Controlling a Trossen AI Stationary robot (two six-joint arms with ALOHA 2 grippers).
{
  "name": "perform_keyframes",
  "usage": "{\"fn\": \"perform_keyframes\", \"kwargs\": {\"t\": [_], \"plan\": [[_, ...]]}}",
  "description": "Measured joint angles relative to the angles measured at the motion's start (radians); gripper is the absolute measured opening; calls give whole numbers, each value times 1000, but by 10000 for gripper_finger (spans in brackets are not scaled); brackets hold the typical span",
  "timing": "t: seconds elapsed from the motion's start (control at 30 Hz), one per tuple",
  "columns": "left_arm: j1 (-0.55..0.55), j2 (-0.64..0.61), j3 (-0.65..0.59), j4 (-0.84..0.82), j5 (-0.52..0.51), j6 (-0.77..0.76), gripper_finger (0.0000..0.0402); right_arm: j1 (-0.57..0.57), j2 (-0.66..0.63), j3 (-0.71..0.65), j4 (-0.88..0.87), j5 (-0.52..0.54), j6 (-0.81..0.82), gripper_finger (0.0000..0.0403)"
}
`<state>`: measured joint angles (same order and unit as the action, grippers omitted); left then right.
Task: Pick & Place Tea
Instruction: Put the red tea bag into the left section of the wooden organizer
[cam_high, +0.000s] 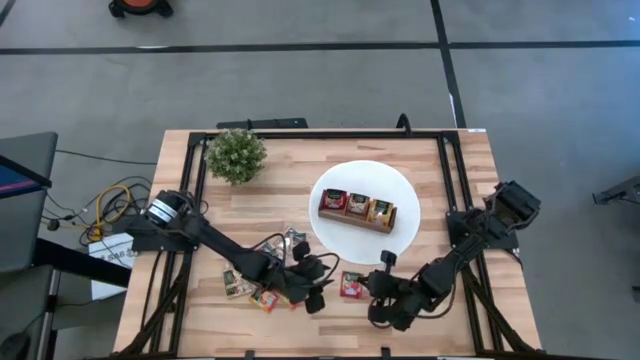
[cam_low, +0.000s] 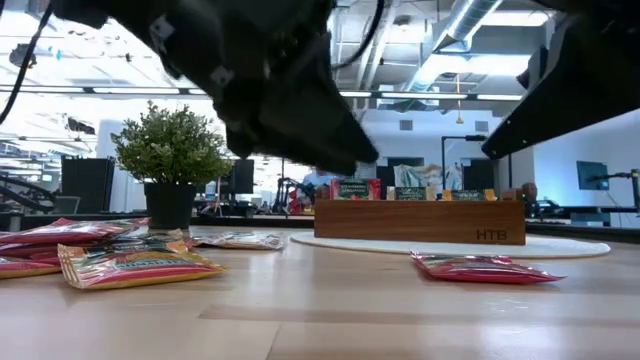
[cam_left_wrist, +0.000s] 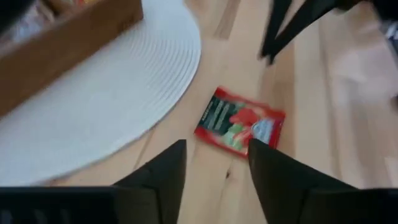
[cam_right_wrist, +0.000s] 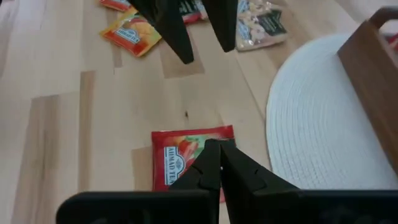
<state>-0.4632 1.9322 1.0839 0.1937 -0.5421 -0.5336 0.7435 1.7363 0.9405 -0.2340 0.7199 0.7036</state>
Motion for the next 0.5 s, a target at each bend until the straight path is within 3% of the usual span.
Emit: {"fn": "perform_keyframes", "kwargs": {"t": [0.1,0.3,0.5], "plan": [[12,31,1,14,11,-11,176,-17,0,-1,3,-18,33,0],[34,83,0,18,-3,-49,151,-44,0,-29,40,-6,121,8],[46,89,0,15,-5,-85,146,-37,0,-30,26,45,144,59]]}}
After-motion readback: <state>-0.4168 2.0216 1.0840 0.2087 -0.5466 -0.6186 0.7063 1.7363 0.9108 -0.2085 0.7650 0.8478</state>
